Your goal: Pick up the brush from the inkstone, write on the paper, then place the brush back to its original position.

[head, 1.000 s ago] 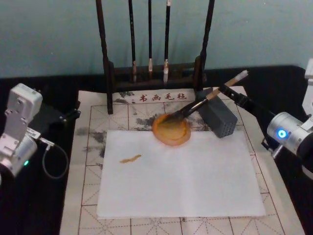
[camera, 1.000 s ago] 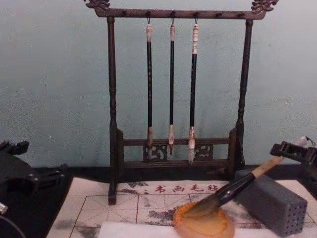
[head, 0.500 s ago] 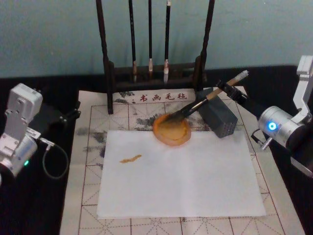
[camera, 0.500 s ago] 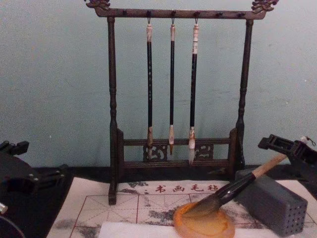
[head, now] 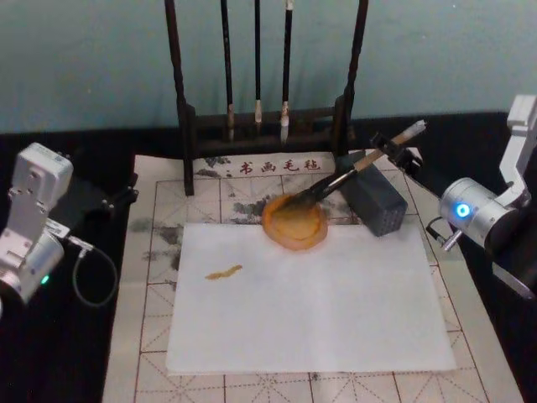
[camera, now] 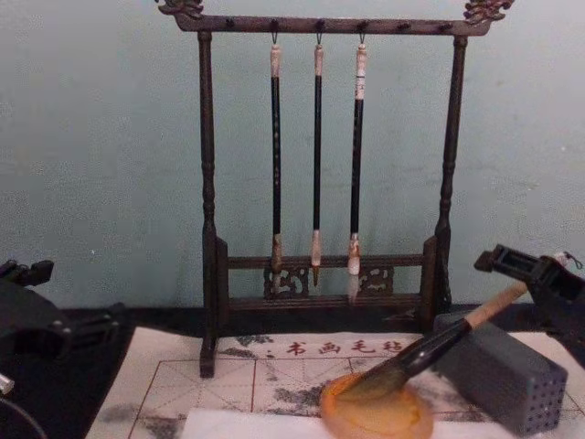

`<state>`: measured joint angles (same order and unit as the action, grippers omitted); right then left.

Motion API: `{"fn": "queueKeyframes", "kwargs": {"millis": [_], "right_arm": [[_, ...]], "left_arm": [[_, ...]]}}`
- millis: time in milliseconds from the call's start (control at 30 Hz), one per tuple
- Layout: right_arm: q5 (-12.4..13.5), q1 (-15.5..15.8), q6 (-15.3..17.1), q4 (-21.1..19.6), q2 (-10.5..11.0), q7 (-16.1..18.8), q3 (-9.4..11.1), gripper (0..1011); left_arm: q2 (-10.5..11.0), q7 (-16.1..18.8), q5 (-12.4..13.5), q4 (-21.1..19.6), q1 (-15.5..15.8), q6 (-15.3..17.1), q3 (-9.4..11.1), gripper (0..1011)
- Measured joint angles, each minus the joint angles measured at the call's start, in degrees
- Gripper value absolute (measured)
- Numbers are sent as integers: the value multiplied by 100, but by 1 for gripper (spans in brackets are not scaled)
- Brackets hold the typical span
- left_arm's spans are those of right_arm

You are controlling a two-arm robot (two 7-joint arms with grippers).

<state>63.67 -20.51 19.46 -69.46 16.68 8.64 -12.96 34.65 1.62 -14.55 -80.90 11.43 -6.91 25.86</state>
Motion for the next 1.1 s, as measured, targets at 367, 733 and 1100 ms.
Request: {"fn": "queueKeyframes", "kwargs": {"millis": [367, 733, 1100], "right_arm": [[164, -43, -75, 46, 43, -21, -102, 1000], [186, -58, -88, 59, 57, -28, -128, 1000], [184, -53, -88, 58, 53, -25, -121, 877]], "left_arm": [[0, 0, 0, 0, 0, 0, 0, 1001], [0, 0, 0, 0, 0, 0, 0, 1001], [0, 0, 0, 0, 0, 0, 0, 1001]]}}
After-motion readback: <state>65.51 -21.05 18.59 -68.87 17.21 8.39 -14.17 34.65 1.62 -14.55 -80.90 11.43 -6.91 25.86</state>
